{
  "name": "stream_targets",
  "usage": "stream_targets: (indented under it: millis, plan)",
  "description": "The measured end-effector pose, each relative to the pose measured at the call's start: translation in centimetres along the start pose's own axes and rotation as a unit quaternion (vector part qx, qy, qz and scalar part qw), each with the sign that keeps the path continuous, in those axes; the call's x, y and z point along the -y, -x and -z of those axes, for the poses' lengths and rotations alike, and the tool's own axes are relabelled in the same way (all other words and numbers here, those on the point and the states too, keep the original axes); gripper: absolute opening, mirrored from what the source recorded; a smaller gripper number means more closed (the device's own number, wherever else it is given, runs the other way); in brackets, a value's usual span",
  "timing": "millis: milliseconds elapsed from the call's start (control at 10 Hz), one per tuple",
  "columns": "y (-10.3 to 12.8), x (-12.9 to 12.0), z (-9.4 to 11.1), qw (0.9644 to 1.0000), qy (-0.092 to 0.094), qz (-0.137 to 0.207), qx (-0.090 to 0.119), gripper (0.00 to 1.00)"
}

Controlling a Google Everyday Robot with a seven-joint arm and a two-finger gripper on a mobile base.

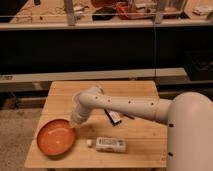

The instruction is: Push the ceramic bowl across the table

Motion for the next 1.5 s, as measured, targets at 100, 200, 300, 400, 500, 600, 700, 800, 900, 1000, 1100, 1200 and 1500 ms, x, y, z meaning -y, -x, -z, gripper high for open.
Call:
stream_targets:
  millis: [100, 200, 300, 400, 500, 600, 700, 800, 900, 1000, 1100, 1200, 1500]
  plan:
    - [-0.1, 0.0, 0.0, 1.0, 0.003, 0.0, -0.002, 0.0]
    - [-0.2, 0.1, 0.0, 1.0, 0.006, 0.002, -0.004, 0.0]
    - [-0.2, 0.2, -0.1, 0.9999, 0.009, 0.003, -0.006, 0.0]
    - [-0.2, 0.3, -0.1, 0.9998, 0.014, 0.005, -0.008, 0.0]
    - [-0.3, 0.5, -0.1, 0.9998, 0.017, 0.007, -0.009, 0.0]
    - [-0.4, 0.4, 0.0, 0.9997, 0.021, 0.008, -0.011, 0.0]
    - [-0.5, 0.6, 0.0, 0.9996, 0.025, 0.01, -0.013, 0.0]
    - [-0.4, 0.8, -0.2, 0.9993, 0.031, 0.014, -0.015, 0.0]
    - [0.2, 1.1, -0.7, 0.9992, 0.033, 0.017, -0.014, 0.0]
    - [0.5, 1.2, -1.0, 0.9991, 0.036, 0.02, -0.013, 0.0]
    - [0.4, 1.1, -1.1, 0.9988, 0.04, 0.023, -0.015, 0.0]
    - [-0.2, 0.9, -0.9, 0.9985, 0.046, 0.025, -0.016, 0.0]
    - [-1.8, 1.8, -0.6, 0.9983, 0.053, 0.023, -0.013, 0.0]
